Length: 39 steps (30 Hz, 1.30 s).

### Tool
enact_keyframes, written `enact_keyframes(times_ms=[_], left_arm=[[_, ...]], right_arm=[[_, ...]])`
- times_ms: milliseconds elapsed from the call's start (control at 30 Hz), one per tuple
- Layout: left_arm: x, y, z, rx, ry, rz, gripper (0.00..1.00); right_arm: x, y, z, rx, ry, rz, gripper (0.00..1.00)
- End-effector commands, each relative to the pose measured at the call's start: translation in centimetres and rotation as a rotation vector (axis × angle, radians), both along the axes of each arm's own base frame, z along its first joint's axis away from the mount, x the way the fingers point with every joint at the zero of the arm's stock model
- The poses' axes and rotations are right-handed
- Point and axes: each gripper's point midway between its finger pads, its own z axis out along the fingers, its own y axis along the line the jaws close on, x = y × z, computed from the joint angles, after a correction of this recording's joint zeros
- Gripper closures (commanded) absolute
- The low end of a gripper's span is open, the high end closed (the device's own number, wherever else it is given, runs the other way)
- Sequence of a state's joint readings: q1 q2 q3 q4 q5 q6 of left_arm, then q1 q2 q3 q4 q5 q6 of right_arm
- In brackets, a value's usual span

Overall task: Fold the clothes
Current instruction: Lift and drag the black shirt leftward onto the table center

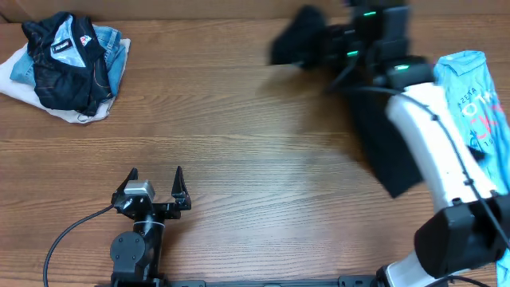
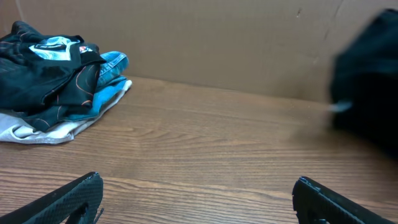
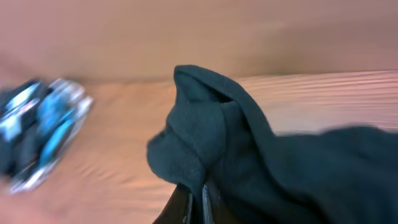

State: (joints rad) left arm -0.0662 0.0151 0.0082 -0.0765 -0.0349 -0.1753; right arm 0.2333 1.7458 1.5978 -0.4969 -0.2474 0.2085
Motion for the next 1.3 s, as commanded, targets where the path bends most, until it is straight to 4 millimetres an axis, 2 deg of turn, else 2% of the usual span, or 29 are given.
enact_keyframes(times_ms=[0, 133, 200, 300, 433, 500, 533, 633, 667, 700, 800, 900, 967, 1033, 1167, 1267], left_arm=[[0.0, 0.0, 0.1, 0.022, -0.009, -0.001, 0.0], [0.0, 0.0, 0.1, 0.022, -0.009, -0.001, 0.0], [0.0, 0.0, 0.1, 0.022, -0.009, -0.001, 0.0], [0.0, 0.0, 0.1, 0.022, -0.009, -0.001, 0.0], [0.0, 0.0, 0.1, 0.022, -0.009, -0.001, 0.0], [0.0, 0.0, 0.1, 0.022, -0.009, -0.001, 0.0], [0.0, 0.0, 0.1, 0.022, -0.009, -0.001, 0.0], [0.0, 0.0, 0.1, 0.022, -0.009, -0.001, 0.0], [0.0, 0.0, 0.1, 0.022, -0.009, -0.001, 0.0], [0.0, 0.0, 0.1, 0.022, -0.009, -0.001, 0.0], [0.0, 0.0, 0.1, 0.022, -0.009, -0.001, 0.0], [0.0, 0.0, 0.1, 0.022, -0.009, -0.001, 0.0], [0.0, 0.0, 0.1, 0.022, -0.009, -0.001, 0.0], [0.0, 0.0, 0.1, 0.022, -0.009, -0.001, 0.0], [0.0, 0.0, 0.1, 0.022, -0.009, -0.001, 0.0], [0.0, 0.0, 0.1, 0.022, -0.009, -0.001, 0.0]], right_arm=[[-1.3, 6.9, -1.3, 0.048, 0.043, 0.109, 0.96], [-3.6, 14.1, -4.5, 0.071, 0.109, 0.214, 0.96], [-5.4, 17.7, -6.0, 0.064, 0.128, 0.283, 0.96], [-7.7, 21.2, -6.9, 0.05, 0.128, 0.352, 0.92], [-9.0, 23.2, -5.8, 0.004, 0.061, 0.379, 0.83], [-9.2, 23.2, -4.9, -0.012, 0.049, 0.381, 0.74], [-9.2, 23.0, -4.4, -0.021, 0.049, 0.371, 0.64], [-8.7, 20.8, -2.5, -0.067, 0.055, 0.305, 0.51], [-8.4, 19.9, -1.8, -0.083, 0.059, 0.278, 0.42], [-8.2, 18.6, -1.0, -0.102, 0.065, 0.246, 0.27], [-7.5, 14.3, 0.8, -0.149, 0.104, 0.145, 0.0], [-7.2, 9.3, 1.8, -0.178, 0.167, 0.058, 0.0], [-7.0, 5.6, 1.8, -0.188, 0.213, -0.007, 0.0], [-7.1, 2.8, 1.4, -0.181, 0.276, -0.042, 0.0], [-9.3, -2.1, -1.5, -0.214, 0.474, -0.107, 0.0], [-11.3, -5.6, -3.7, -0.219, 0.632, -0.21, 0.04]])
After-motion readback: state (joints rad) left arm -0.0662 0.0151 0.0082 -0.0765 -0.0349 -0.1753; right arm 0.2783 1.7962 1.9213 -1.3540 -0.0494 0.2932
